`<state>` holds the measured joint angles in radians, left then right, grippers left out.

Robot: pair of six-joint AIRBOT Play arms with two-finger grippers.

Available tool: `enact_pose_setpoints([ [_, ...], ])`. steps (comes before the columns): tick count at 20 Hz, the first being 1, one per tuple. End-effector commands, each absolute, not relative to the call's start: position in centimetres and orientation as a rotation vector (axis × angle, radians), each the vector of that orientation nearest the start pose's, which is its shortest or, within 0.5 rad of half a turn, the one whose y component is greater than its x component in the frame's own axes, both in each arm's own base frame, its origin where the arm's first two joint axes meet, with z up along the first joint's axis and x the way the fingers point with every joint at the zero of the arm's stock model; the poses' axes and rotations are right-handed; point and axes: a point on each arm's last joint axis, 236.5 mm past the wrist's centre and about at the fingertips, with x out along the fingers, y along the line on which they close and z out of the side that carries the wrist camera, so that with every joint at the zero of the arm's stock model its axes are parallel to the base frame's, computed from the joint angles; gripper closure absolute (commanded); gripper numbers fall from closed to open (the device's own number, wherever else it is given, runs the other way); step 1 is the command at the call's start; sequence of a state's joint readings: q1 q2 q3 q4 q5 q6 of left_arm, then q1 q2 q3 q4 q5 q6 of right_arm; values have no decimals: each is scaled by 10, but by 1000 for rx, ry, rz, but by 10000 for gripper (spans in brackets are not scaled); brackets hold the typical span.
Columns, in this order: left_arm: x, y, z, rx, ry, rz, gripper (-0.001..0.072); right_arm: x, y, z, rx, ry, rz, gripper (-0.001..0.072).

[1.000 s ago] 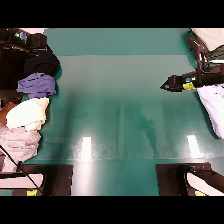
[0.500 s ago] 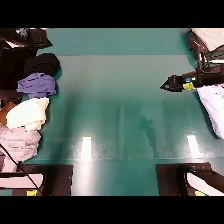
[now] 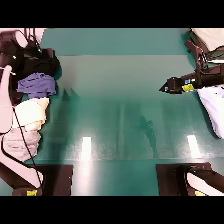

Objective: Fold the shirts.

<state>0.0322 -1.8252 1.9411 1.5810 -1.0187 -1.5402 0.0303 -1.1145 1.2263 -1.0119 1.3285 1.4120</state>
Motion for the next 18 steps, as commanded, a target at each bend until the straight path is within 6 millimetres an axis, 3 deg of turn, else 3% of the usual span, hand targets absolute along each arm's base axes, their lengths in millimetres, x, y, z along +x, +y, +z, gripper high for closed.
enact_pose_setpoints([
  [1, 612, 57, 7, 10, 941, 98, 150, 341, 133, 114, 292, 1159, 512, 693],
  [5, 622, 82, -11, -2, 920, 130, 151, 341, 133, 114, 292, 1159, 512, 693],
  [11, 633, 85, -20, 14, 886, 129, 156, 342, 133, 114, 292, 1157, 511, 692],
  [12, 632, 85, -20, 14, 889, 129, 316, 342, 133, 114, 292, 1158, 511, 692],
  [13, 633, 85, -20, 14, 887, 129, 526, 342, 133, 114, 292, 1156, 510, 692],
  [14, 633, 85, -19, 13, 885, 129, 654, 342, 133, 114, 291, 1156, 511, 692],
  [17, 626, 80, -17, -9, 928, 122, 683, 342, 132, 114, 291, 1155, 510, 693],
  [18, 624, 78, -7, -11, 937, 118, 683, 343, 132, 115, 292, 1150, 508, 692],
])
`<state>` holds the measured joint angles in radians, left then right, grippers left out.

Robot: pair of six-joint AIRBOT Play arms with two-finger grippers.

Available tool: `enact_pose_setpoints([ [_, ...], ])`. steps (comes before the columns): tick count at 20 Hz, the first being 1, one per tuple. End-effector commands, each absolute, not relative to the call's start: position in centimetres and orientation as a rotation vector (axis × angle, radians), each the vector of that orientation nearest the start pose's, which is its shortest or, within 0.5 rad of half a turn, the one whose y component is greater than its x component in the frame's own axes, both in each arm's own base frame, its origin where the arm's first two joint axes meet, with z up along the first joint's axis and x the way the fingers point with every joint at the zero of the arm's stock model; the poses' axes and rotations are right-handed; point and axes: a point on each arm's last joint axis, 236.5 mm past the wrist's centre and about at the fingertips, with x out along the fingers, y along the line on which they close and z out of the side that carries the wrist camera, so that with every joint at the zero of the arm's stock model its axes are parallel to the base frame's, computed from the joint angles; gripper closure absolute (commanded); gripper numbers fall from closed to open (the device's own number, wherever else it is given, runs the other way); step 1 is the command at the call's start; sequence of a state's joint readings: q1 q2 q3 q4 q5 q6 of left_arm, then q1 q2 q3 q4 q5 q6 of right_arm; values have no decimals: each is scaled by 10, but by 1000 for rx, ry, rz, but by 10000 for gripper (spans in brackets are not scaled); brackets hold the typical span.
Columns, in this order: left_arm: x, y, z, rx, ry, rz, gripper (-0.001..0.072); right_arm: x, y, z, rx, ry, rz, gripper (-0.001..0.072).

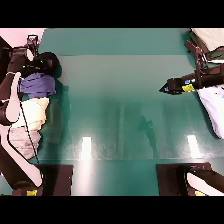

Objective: Fold the shirts.

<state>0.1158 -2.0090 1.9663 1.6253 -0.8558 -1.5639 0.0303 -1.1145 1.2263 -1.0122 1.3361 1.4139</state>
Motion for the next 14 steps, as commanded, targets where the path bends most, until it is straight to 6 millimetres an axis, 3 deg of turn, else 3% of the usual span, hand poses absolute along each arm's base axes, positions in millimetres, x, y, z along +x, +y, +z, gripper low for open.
enact_pose_setpoints([
  [1, 626, 74, 12, -8, 926, 115, 683, 349, 132, 117, 296, 1128, 501, 693],
  [2, 631, 68, 42, -13, 877, 105, 683, 355, 131, 121, 298, 1097, 493, 692],
  [4, 633, 38, 123, -48, 707, 9, 683, 372, 129, 144, 293, 1005, 482, 692],
  [6, 611, -7, 214, -2, 551, -157, 684, 390, 127, 180, 278, 887, 473, 693],
  [8, 563, -59, 297, 39, 419, -331, 683, 408, 117, 223, 274, 750, 449, 693],
  [10, 502, -110, 364, 71, 310, -497, 683, 420, 105, 263, 270, 632, 422, 692],
  [12, 441, -155, 407, 82, 242, -652, 684, 423, 95, 296, 261, 548, 405, 692],
  [14, 392, -192, 421, 105, 230, -790, 683, 420, 91, 321, 247, 496, 404, 693],
])
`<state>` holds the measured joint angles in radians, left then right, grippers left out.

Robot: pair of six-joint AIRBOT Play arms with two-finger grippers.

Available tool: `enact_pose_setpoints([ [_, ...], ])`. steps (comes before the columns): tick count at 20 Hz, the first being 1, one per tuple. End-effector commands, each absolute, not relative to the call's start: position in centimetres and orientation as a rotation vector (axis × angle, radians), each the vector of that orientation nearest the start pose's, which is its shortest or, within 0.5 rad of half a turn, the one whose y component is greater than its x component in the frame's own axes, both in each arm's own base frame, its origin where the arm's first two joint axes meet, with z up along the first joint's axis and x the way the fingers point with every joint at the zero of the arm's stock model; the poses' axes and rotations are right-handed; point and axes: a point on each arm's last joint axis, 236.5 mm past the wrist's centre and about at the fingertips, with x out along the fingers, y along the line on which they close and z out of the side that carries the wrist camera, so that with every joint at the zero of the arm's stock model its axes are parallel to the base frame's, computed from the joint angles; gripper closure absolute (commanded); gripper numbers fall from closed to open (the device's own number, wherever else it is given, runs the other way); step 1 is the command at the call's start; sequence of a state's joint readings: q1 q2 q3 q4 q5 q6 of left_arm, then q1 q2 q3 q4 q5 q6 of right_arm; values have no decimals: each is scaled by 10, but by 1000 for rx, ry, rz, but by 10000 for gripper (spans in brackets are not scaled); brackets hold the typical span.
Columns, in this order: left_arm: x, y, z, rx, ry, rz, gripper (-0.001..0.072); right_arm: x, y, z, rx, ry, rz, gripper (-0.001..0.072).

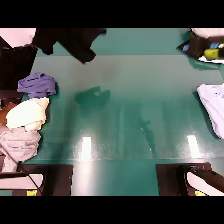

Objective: Fold the shirts.

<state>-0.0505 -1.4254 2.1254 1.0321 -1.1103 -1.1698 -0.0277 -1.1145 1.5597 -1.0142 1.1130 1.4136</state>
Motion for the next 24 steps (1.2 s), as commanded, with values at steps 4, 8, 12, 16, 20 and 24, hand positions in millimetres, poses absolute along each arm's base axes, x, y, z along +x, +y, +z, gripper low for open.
enact_pose_setpoints([
  [4, 357, -240, 343, 129, 481, -968, 683, 404, 96, 351, 209, 464, 434, 692],
  [8, 369, -261, 228, 40, 741, -975, 683, 388, 101, 358, 179, 492, 460, 692],
  [12, 387, -242, 162, -71, 955, -827, 83, 381, 103, 346, 167, 550, 474, 692],
  [16, 381, -191, 166, -153, 1060, -732, 99, 378, 103, 343, 163, 565, 477, 692],
  [20, 338, -185, 109, -242, 1225, -714, 99, 379, 102, 337, 163, 581, 474, 692],
  [24, 272, -216, 25, -439, 1389, -718, 99, 382, 102, 312, 183, 643, 472, 693],
])
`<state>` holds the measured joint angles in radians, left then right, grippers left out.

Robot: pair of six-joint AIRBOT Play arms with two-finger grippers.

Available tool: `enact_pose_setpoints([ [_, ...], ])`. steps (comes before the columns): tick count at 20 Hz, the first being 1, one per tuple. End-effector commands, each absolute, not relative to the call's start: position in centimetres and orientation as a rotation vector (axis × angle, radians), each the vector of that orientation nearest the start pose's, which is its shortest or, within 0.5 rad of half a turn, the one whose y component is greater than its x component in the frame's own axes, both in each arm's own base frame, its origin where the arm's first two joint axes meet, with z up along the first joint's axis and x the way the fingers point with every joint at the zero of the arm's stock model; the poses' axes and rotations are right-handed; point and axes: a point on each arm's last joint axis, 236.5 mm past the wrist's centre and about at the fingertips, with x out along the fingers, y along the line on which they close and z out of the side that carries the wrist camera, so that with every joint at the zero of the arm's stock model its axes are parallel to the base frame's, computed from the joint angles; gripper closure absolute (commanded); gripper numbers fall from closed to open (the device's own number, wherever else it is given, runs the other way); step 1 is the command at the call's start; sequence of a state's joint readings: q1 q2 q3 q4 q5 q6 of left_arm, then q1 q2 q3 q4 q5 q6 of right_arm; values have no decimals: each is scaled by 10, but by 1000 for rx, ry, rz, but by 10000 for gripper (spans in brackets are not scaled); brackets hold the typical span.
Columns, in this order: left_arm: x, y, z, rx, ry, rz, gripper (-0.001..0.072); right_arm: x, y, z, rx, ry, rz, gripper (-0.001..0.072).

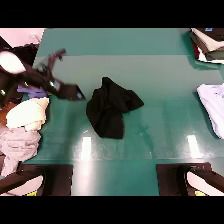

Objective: Fold the shirts.

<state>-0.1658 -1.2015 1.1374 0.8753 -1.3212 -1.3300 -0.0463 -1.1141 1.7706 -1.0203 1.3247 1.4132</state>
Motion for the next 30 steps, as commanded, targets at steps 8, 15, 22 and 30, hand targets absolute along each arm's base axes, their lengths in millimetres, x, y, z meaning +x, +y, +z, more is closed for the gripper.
enact_pose_setpoints([
  [8, 198, -271, -62, -433, 1465, -656, 98, 384, 102, 291, 198, 693, 468, 692],
  [15, 233, -276, -62, -516, 1337, -528, 140, 382, 103, 289, 196, 707, 473, 692],
  [22, 250, -240, -31, -334, 1338, -561, 684, 372, 118, 278, 182, 768, 522, 691],
  [30, 300, -126, 66, 8, 1232, -413, 683, 362, 260, 132, 62, 1217, 826, 247],
])
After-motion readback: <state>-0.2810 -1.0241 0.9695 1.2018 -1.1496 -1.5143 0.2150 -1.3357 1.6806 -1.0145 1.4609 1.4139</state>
